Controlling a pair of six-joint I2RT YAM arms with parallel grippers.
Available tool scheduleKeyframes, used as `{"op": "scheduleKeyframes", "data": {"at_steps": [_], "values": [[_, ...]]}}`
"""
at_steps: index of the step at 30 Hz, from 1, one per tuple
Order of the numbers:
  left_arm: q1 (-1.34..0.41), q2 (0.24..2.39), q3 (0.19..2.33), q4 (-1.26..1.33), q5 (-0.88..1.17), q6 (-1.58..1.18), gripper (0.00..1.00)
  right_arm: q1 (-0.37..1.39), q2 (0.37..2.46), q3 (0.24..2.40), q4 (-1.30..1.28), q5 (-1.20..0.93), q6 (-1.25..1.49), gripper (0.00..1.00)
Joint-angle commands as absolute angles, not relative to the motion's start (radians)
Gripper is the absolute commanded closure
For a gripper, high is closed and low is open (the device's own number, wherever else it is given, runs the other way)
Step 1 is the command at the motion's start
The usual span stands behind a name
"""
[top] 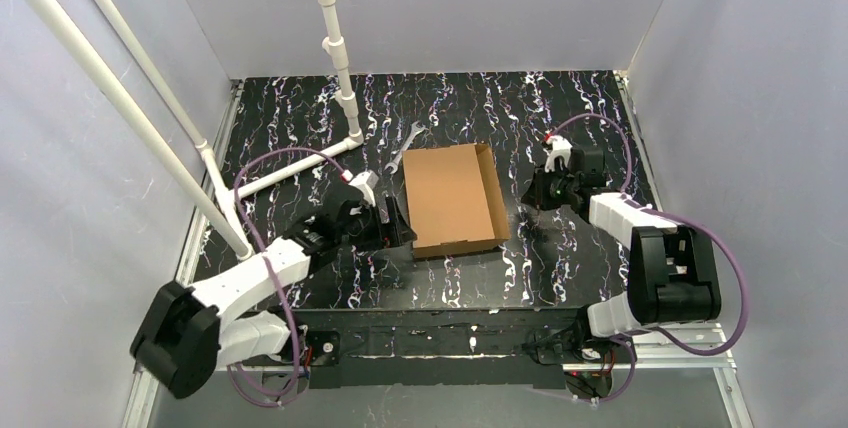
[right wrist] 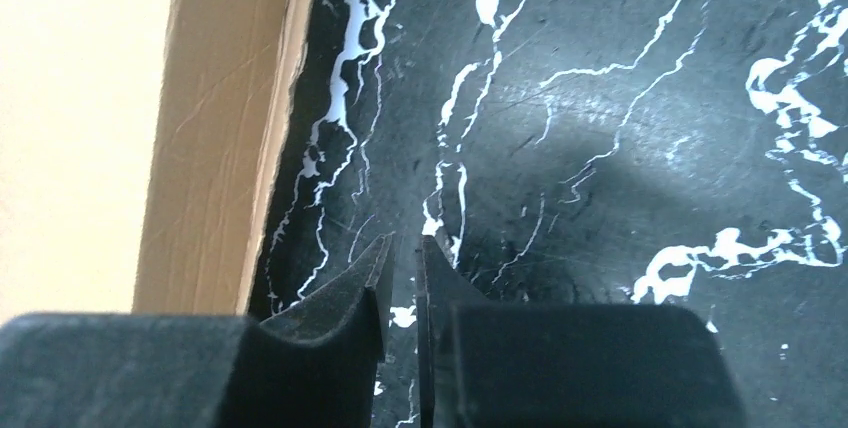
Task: Fold the paper box
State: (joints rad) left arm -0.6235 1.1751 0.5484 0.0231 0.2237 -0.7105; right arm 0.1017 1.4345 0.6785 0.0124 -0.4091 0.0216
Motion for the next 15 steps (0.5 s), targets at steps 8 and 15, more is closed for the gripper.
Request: {"op": "scheduleKeyframes", "data": {"at_steps": [8, 15], "values": [[-0.505, 1.272, 0.759, -0.031, 0.253, -0.667, 0.02, 0.089, 1.818, 1.099, -0.062, -0.551, -0.05, 0.83], [-0.431, 1.538, 0.958, -0.021, 0.283, -0.635, 0.02, 0.105, 2.0, 1.269, -0.068, -0.572, 0.026, 0.84]]}}
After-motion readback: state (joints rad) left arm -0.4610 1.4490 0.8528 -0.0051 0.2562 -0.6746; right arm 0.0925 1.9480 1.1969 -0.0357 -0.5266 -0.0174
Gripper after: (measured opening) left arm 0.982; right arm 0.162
